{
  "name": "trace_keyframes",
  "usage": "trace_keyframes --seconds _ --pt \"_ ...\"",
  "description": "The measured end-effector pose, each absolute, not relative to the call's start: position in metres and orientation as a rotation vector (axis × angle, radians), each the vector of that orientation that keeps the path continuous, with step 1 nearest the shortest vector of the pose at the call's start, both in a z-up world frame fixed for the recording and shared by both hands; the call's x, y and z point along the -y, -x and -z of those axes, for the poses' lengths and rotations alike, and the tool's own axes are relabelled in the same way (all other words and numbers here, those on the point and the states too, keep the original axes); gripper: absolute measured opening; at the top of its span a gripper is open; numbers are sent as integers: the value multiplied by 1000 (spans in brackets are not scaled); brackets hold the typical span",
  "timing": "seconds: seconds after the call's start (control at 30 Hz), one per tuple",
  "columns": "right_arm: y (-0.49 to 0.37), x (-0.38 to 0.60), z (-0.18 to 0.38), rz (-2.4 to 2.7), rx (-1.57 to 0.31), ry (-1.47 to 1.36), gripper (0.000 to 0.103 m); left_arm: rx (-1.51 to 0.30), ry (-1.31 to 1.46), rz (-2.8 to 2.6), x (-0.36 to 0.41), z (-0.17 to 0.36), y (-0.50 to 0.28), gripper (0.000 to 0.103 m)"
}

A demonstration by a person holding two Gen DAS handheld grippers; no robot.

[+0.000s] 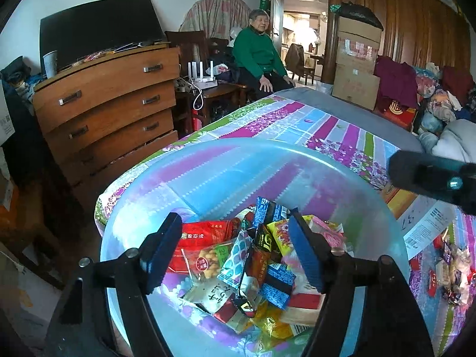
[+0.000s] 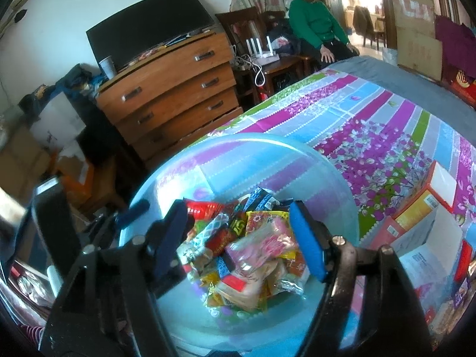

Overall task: Organize snacks
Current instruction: 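Open both tools to drop the packets into the clear bin, then move both tools from the bin back over the snack pile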

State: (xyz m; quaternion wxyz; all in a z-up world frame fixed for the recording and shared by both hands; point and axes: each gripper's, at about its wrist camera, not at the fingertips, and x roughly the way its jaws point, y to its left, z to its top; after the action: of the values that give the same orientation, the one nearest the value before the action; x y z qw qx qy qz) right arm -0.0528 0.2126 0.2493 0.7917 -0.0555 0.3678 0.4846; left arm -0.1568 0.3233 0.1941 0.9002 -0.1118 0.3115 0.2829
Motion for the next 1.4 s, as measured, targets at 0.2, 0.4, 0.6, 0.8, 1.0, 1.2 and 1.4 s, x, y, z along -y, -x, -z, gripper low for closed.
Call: trace_keyframes --seconds 0.2,0.4,0.6,0.8,1.0,1.2,1.4 --pt "84 -163 -254 -1067 -702 97 72 -600 239 -579 -316 -208 166 75" --pt "119 -58 -214 -897 -693 1 86 -518 154 -393 -260 -234 173 75" --pt "135 67 -112 -601 -1002 -81 85 -554 47 -7 -150 -228 156 75" --pt "142 171 -54 -395 -1165 -307 74 -794 28 280 -51 -153 98 75" --pt "140 205 -37 -368 -1170 -358 74 -932 16 319 -1 -82 25 75" --pt "121 210 -40 -394 -1141 -333 74 -1007 -16 254 31 -30 -27 75" --pt "93 201 -61 -459 -1084 -261 73 -999 -72 201 34 -15 -39 42"
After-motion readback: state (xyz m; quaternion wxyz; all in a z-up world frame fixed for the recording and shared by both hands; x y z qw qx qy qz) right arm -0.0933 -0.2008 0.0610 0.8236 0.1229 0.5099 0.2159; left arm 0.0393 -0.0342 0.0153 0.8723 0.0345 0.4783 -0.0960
